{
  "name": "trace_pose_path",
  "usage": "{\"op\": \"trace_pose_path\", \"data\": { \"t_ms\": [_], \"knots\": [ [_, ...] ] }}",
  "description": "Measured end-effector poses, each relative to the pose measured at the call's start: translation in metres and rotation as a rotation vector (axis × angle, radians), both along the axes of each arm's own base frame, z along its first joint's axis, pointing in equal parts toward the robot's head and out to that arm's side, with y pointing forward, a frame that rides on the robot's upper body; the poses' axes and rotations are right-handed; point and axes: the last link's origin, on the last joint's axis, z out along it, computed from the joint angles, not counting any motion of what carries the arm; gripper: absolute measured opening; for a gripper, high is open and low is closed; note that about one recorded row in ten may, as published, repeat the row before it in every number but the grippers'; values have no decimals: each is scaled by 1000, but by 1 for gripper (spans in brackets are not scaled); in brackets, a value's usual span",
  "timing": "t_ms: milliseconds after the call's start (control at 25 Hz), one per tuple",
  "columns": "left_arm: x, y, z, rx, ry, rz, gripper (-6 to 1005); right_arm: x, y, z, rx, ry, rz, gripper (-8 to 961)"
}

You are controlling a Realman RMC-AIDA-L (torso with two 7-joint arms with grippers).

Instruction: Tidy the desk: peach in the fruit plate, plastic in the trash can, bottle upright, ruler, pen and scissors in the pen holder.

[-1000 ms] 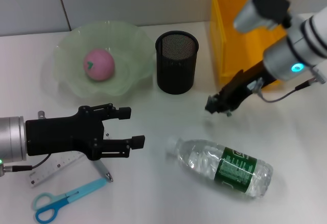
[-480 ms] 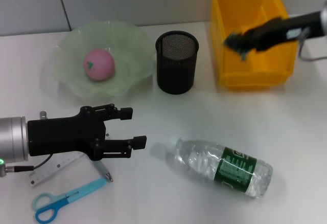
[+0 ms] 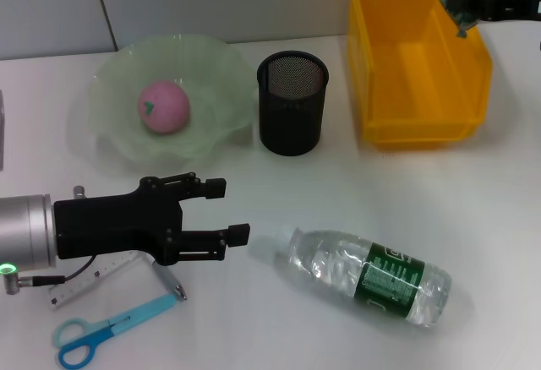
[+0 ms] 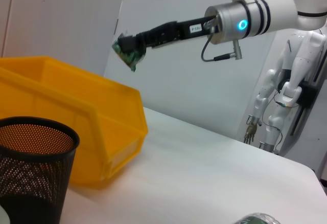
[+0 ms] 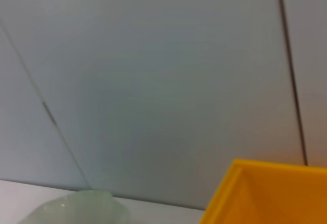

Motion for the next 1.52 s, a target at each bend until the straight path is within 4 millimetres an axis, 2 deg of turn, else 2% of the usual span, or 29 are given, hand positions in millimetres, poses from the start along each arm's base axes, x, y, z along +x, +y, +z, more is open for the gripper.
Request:
{"op": "trace_pose_path", "data": {
  "t_ms": [360, 560, 1000, 1200, 1520],
  "knots": [
    [1, 0, -3, 0, 4, 3, 847, 12, 15, -14, 2, -54, -54, 56],
    [1, 0, -4, -3, 2, 8, 847, 1, 21, -23, -23, -95, -23, 223],
    [-2, -2, -3, -1, -5, 19, 847, -7, 28, -29, -39, -151, -11, 462],
    [-2, -3, -3, -3, -7, 19, 847, -9, 28, -25, -20, -146, -6, 686],
    [-2, -3, -2, -5, -8, 17, 847, -9, 25, -20, 8, -95, -3, 709]
  ]
}}
